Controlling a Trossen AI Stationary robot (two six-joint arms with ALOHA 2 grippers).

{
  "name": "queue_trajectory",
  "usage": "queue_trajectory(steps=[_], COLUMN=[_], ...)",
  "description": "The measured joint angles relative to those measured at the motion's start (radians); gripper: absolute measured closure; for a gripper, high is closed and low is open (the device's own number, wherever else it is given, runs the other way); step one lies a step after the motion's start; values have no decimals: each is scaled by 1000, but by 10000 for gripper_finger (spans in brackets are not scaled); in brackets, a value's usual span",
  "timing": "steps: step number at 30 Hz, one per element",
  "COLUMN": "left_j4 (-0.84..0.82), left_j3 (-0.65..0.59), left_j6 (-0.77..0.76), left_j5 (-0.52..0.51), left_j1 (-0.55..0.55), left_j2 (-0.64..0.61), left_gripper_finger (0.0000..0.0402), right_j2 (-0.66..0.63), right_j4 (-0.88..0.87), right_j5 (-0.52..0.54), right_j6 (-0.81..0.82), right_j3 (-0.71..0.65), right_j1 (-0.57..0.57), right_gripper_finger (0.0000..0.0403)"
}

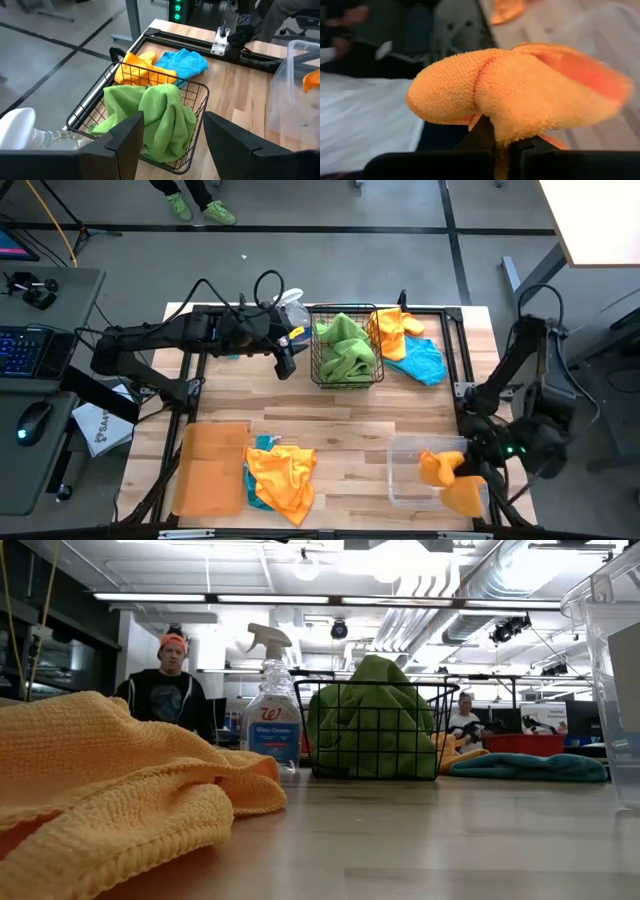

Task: Sort microfiber towel by color & place in baskets
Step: Put the top left yellow towel into the transparent bin

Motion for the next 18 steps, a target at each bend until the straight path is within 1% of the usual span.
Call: queue_trajectory(steps=[4, 7, 9, 12, 15, 18], left_j4=[20, 29, 29, 29, 44, 72], left_j3=[0, 0, 0, 0, 0, 0], left_j6=[6, 13, 14, 14, 14, 15], left_j5=[-1, -1, -1, -1, -3, -4], left_j1=[0, 0, 0, 0, 0, 0], left_j2=[0, 0, 0, 0, 0, 0], left_gripper_finger=[207, 207, 207, 207, 207, 207], right_j2=[32, 63, 86, 130, 195, 265], right_j4=[-200, -302, -297, -235, -205, -211], right_j5=[46, 65, 69, 64, -6, -66], right_j6=[166, 228, 224, 183, 133, 143], right_j3=[0, 0, 0, 0, 1, 1], right_j1=[18, 4, -4, -9, -8, -8], right_gripper_finger=[403, 403, 403, 403, 403, 403])
